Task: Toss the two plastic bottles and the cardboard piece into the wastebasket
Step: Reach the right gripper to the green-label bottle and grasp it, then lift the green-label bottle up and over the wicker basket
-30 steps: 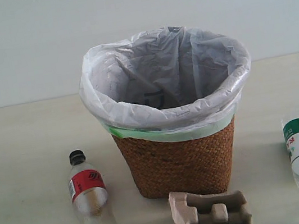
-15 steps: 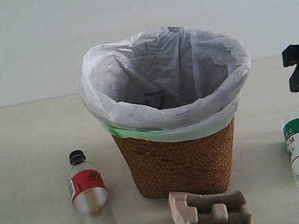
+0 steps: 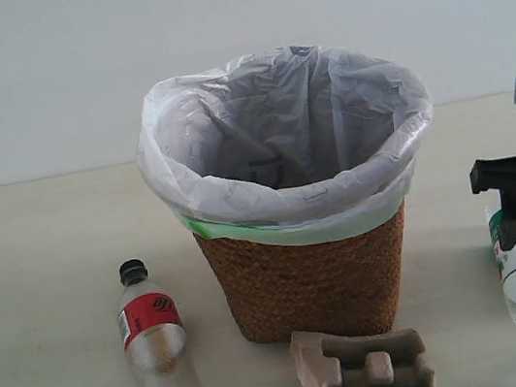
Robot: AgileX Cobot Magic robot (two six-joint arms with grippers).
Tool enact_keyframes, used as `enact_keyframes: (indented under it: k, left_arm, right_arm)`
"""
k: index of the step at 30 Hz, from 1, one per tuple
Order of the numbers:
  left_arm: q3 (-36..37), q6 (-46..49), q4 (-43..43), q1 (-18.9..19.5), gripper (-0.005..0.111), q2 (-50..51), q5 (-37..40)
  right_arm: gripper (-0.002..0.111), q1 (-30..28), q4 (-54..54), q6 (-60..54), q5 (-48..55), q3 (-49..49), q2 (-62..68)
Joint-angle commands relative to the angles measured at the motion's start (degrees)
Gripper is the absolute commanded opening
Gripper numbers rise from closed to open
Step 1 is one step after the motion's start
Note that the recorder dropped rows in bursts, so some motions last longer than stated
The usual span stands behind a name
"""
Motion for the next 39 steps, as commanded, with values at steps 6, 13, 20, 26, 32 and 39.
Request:
enact_keyframes:
  k: [6, 13, 20, 26, 32, 39]
  left_arm:
    - [0.21, 0.27, 0.09, -0.31, 0.005, -0.44, -0.46]
    - [0.21, 0.27, 0.09, -0.31, 0.005, -0.44, -0.46]
    - [0.21, 0.27, 0.09, -0.31, 0.005, -0.44, -0.46]
    - [0.21, 0.27, 0.09, -0.31, 0.005, -0.44, -0.46]
    - [0.21, 0.27, 0.09, -0.31, 0.005, -0.44, -0.46]
    - [0.21, 0.27, 0.09, -0.31, 0.005, -0.44, -0.46]
  right_arm:
    - [0.067, -0.45, -0.85, 0.8, -8.18, 2.76, 9.2]
    - [0.066, -0.45, -1.88, 0.32, -13.37, 2.76, 16.05]
    - [0.013, -0.45, -6.18, 0.32, -14.9, 2.76, 19.45]
    - [0.0, -0.55, -9.07, 0.91, -16.12, 1.74, 12.63]
    - [0.0, -0.55, -16.35, 0.41, -19.83, -2.65, -2.22]
    - [0.0, -0.55, -20.31, 0.2, -28.27, -7.25, -15.79]
